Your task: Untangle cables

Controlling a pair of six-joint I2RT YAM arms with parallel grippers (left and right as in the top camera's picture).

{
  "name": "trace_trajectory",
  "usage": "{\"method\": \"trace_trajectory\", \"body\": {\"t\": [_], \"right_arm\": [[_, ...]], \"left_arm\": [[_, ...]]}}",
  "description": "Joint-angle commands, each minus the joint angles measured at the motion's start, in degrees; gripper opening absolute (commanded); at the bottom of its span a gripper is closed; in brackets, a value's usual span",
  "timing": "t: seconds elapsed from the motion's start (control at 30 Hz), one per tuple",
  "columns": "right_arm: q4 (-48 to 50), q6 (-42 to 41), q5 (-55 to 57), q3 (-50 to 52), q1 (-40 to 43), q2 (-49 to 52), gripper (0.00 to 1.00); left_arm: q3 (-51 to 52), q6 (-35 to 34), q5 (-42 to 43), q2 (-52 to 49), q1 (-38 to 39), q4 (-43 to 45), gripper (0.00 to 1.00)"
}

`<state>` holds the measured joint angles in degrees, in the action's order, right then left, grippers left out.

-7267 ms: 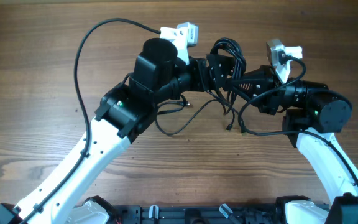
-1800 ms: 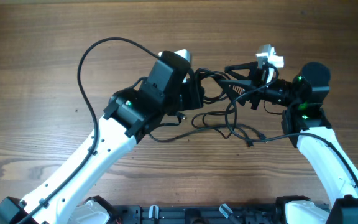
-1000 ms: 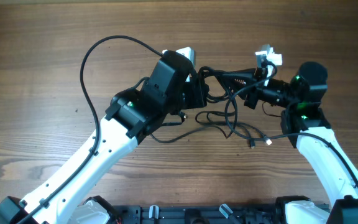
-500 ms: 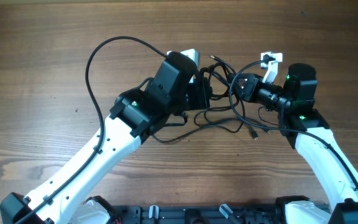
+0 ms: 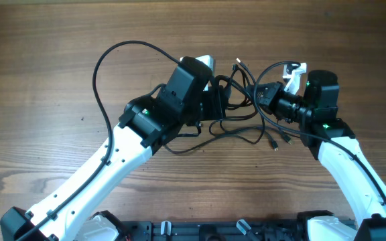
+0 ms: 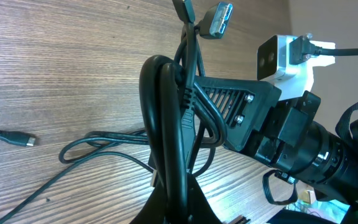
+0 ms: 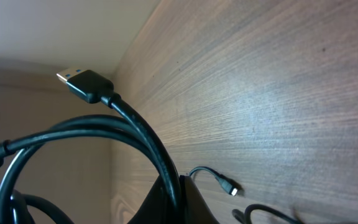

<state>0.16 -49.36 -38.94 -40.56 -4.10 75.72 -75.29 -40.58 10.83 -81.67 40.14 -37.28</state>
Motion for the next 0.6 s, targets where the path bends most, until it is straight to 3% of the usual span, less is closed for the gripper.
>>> {"method": "trace_trajectory", "body": {"t": [0.0, 0.33, 0.57], "right_arm": [[-1.1, -4.5, 8.8, 0.5, 1.7, 1.0, 0.04], [-1.9, -12.7, 2.6, 0.5, 1.7, 1.0, 0.04], [-11.6, -24.1, 1.0, 0.5, 1.7, 1.0, 0.04]], "left_arm": [[-0.5, 1.1, -1.5, 2.1, -0.4, -0.5, 0.04], [-0.5, 1.2, -2.9, 2.1, -0.4, -0.5, 0.04], [-0.5, 1.1, -12.0, 2.1, -0.4, -0.7, 0.04]]}}
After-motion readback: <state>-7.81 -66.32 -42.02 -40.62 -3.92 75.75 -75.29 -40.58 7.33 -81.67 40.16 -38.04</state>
